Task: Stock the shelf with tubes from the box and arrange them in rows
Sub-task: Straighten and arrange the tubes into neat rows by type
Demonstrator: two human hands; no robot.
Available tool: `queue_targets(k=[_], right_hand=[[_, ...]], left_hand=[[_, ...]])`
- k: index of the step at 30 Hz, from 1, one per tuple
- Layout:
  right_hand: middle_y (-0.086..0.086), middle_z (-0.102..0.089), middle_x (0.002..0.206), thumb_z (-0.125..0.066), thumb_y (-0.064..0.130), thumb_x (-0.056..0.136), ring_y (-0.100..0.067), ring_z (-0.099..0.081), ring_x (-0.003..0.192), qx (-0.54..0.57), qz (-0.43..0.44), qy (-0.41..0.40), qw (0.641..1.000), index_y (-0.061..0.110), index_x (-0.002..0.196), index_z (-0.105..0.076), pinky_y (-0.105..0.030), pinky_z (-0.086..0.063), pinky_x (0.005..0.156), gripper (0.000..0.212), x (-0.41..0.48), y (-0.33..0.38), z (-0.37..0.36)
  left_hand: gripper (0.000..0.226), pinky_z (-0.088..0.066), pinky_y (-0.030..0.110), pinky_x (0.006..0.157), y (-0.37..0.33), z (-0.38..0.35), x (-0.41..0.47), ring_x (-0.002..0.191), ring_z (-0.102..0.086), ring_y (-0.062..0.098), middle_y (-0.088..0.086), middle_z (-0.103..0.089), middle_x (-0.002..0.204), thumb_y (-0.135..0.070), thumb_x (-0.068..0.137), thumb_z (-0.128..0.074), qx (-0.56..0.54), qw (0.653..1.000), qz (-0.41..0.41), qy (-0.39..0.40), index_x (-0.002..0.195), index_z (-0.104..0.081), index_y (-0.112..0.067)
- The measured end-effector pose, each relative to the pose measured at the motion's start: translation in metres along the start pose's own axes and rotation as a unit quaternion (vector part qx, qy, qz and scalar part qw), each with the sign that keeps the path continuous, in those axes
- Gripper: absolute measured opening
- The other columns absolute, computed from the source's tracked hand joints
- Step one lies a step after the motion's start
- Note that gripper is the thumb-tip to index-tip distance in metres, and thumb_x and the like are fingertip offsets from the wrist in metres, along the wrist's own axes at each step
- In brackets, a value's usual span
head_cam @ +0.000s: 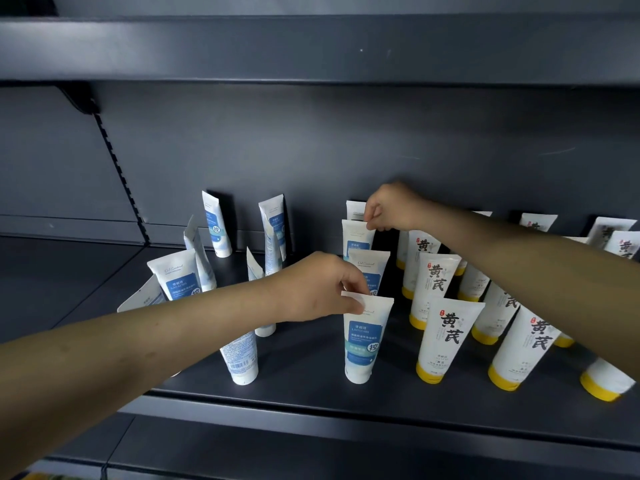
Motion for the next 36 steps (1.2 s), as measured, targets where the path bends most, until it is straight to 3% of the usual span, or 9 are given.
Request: queue_targets(k=[13, 19, 23, 29, 36], right_hand=[[-0.013, -0.069, 0.073, -0.072, 0.004, 0.077, -0.014, -0.057, 0.054, 0.025, -0.014, 0.000, 1.000, 0.001, 0.087, -0.072, -0.020, -0.045, 0.054, 0.010, 0.000, -0.010, 0.001], [-0.006, -0.072, 0.093, -0.076, 0.013, 0.075, -0.021, -0.066, 0.085, 0.001, -0.005, 0.010, 1.000, 0.007, 0.091, -0.072, -0.024, -0.047, 0.072, 0.018, -0.003, -0.007, 0.009], [-0.007, -0.073, 0.093, -0.075, 0.014, 0.075, -0.016, -0.066, 0.083, 0.026, 0.026, -0.024, 0.999, 0.009, 0.088, -0.071, -0.023, -0.047, 0.075, 0.015, -0.011, 0.006, 0.029], [0.009, -0.072, 0.094, -0.068, 0.037, 0.080, -0.014, -0.068, 0.088, 0.037, 0.067, 0.118, 0.990, 0.023, 0.095, -0.072, -0.033, -0.056, 0.084, 0.021, -0.041, 0.030, -0.013], [0.009, -0.071, 0.097, -0.062, 0.044, 0.084, -0.010, -0.067, 0.088, 0.053, 0.059, 0.136, 0.988, 0.020, 0.099, -0.073, -0.029, -0.057, 0.079, 0.030, -0.049, 0.034, -0.015]], left_hand=[[0.016, -0.047, 0.012, 0.076, 0.001, -0.001, 0.005, 0.084, -0.060, 0.000, -0.006, -0.071, 0.097, -0.019, 0.086, -0.067, 0.004, 1.000, -0.003, 0.006, 0.101, -0.071, -0.013], [0.017, -0.049, 0.016, 0.079, 0.003, -0.001, 0.004, 0.086, -0.061, 0.003, -0.006, -0.071, 0.098, -0.020, 0.086, -0.067, 0.009, 1.000, -0.003, 0.013, 0.102, -0.070, -0.014], [0.018, -0.051, 0.021, 0.083, 0.007, -0.002, 0.002, 0.088, -0.064, 0.005, -0.007, -0.071, 0.098, -0.020, 0.086, -0.067, -0.006, 1.000, 0.003, 0.016, 0.103, -0.070, -0.015], [0.018, -0.048, 0.012, 0.077, 0.005, -0.003, 0.003, 0.082, -0.060, -0.001, -0.008, -0.071, 0.098, -0.022, 0.087, -0.065, 0.001, 1.000, 0.001, 0.012, 0.104, -0.070, -0.017], [0.016, -0.045, 0.005, 0.069, 0.003, -0.003, 0.004, 0.074, -0.058, -0.004, -0.009, -0.070, 0.095, -0.023, 0.087, -0.066, -0.003, 1.000, 0.004, 0.010, 0.101, -0.070, -0.017]])
Point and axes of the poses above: each hand's wrist, its own x-axis towards the middle knuckle, its own z-axis out of the back of the hand, y = z × x, the point moved 10 cm from there along x, towards the middle knuckle
